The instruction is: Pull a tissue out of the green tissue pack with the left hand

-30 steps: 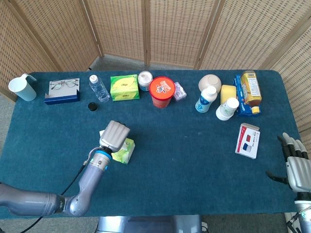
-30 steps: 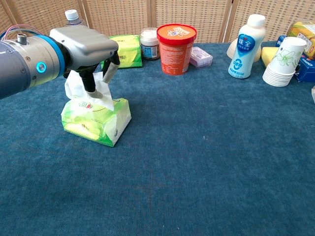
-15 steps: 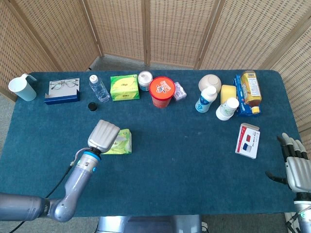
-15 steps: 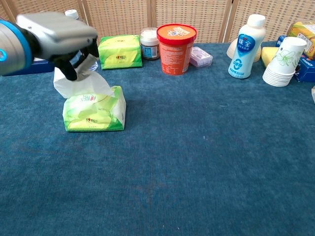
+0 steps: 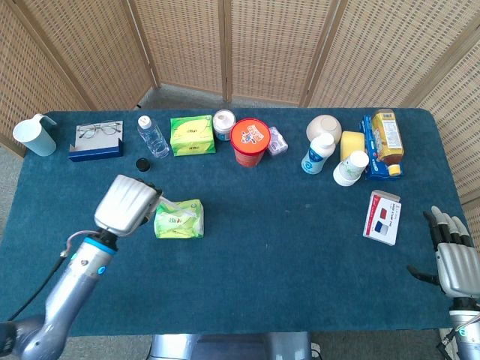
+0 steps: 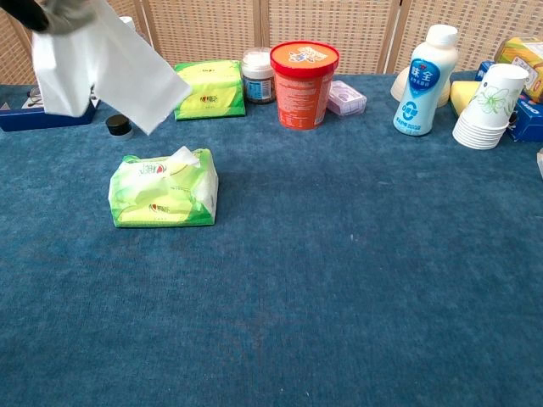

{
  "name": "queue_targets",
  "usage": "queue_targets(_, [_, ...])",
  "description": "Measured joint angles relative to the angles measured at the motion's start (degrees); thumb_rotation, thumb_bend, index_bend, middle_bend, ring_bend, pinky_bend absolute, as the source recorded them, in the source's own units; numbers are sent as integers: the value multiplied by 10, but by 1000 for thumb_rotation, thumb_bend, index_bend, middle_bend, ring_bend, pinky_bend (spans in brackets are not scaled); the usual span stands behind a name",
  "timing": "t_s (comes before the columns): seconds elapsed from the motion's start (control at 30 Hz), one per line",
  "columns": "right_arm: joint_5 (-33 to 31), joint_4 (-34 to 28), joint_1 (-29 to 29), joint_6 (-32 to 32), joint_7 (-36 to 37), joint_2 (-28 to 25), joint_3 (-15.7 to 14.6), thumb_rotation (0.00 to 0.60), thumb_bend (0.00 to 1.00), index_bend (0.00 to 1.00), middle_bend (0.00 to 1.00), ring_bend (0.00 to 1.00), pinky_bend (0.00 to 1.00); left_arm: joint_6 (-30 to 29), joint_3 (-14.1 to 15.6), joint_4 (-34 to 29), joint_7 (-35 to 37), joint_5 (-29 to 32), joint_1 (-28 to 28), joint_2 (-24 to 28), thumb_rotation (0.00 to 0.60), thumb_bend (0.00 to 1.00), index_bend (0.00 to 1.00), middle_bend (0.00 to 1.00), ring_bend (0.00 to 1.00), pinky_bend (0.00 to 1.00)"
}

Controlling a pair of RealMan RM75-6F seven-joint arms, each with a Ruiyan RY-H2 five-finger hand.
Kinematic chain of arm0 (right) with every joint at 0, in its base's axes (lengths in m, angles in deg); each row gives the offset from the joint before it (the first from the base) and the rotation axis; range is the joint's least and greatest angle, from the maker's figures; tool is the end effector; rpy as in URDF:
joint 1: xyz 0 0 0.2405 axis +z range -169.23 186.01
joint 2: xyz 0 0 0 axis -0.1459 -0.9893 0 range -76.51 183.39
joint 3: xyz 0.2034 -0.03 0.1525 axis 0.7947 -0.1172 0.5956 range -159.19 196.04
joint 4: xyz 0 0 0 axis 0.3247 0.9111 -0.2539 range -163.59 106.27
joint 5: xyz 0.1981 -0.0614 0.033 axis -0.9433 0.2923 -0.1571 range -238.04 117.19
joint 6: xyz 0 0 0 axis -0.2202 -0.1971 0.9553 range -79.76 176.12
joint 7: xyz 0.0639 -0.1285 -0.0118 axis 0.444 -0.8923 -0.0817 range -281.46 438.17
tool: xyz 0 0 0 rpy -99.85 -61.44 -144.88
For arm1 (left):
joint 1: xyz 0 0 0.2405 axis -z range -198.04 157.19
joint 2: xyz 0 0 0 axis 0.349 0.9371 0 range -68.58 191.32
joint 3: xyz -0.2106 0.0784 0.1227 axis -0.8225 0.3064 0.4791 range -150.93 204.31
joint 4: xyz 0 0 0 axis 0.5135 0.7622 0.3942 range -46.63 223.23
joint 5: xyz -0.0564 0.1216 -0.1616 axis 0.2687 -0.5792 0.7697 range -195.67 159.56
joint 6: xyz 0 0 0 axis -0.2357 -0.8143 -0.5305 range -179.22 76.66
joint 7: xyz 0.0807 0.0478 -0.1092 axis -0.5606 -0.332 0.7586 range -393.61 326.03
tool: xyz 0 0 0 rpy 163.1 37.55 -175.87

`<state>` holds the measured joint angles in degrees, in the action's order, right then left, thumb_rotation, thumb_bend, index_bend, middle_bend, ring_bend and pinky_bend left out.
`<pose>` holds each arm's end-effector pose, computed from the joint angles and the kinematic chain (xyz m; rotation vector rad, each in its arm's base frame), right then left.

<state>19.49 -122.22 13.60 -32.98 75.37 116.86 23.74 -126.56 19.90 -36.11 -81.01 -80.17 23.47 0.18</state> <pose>-0.3204 -0.1910 0.1636 1.3273 -0.9354 0.8198 -0.0810 0.2869 0.1264 -1.8091 -0.4705 -0.8905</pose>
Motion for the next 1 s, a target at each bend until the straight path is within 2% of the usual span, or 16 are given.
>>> queue_targets(0.13, [1, 0, 1, 1, -10, 4, -1, 600, 0, 0, 0, 0, 0, 11, 32, -16, 38, -84, -27, 43, 600, 568, 750, 711, 705, 871])
queue_targets(0.27, [2, 0, 1, 0, -19, 8, -3, 600, 0, 0, 0, 0, 0, 29, 81, -7, 82, -179, -56, 64, 600, 565, 750, 711, 691, 871])
queue_targets(0.37, [2, -1, 1, 0, -21, 9, -3, 600, 0, 0, 0, 0, 0, 35, 120, 27, 108, -254, -84, 69, 600, 558, 743, 703, 654, 871])
queue_targets(0.47, [2, -1, 2, 0, -24, 10, -3, 600, 0, 0, 0, 0, 0, 42, 150, 78, 131, -298, -110, 66, 600, 544, 700, 655, 578, 832])
queue_targets(0.5, [2, -1, 2, 0, -25, 11, -4, 600, 0, 0, 0, 0, 0, 45, 158, 95, 140, -303, -116, 63, 600, 530, 660, 610, 520, 779])
queue_targets(0.57, [2, -1, 2, 0, -27, 12, -4, 600, 0, 0, 0, 0, 0, 55, 175, 137, 165, -310, -131, 55, 600, 481, 502, 418, 329, 611])
queue_targets(0.63, [1, -1, 2, 0, -29, 12, -4, 600, 0, 0, 0, 0, 0, 69, 191, 170, 185, -311, -144, 51, 600, 341, 200, 96, 65, 307])
queue_targets(0.67, [0, -1, 3, 1, -30, 13, -4, 600, 0, 0, 0, 0, 0, 81, 199, 186, 193, -307, -152, 50, 600, 274, 117, 34, 19, 228])
queue_targets(0.7, [0, -1, 3, 2, -31, 13, -4, 600, 0, 0, 0, 0, 0, 90, 204, 193, 196, -302, -159, 50, 600, 167, 39, 0, 0, 155])
queue_targets(0.73, [-1, 0, 3, 2, -32, 13, -4, 600, 0, 0, 0, 0, 0, 96, 206, 196, 197, -298, -164, 50, 600, 79, 6, 0, 0, 129])
queue_targets(0.8, [-1, -1, 3, 3, -34, 14, -4, 600, 0, 0, 0, 0, 0, 95, 208, 197, 201, -297, -172, 50, 600, 3, 0, 0, 0, 112])
queue_targets(1.0, [0, -3, 3, 1, -42, 15, -5, 600, 0, 0, 0, 0, 0, 11, 212, 198, 250, -343, -216, 57, 600, 0, 0, 0, 0, 84])
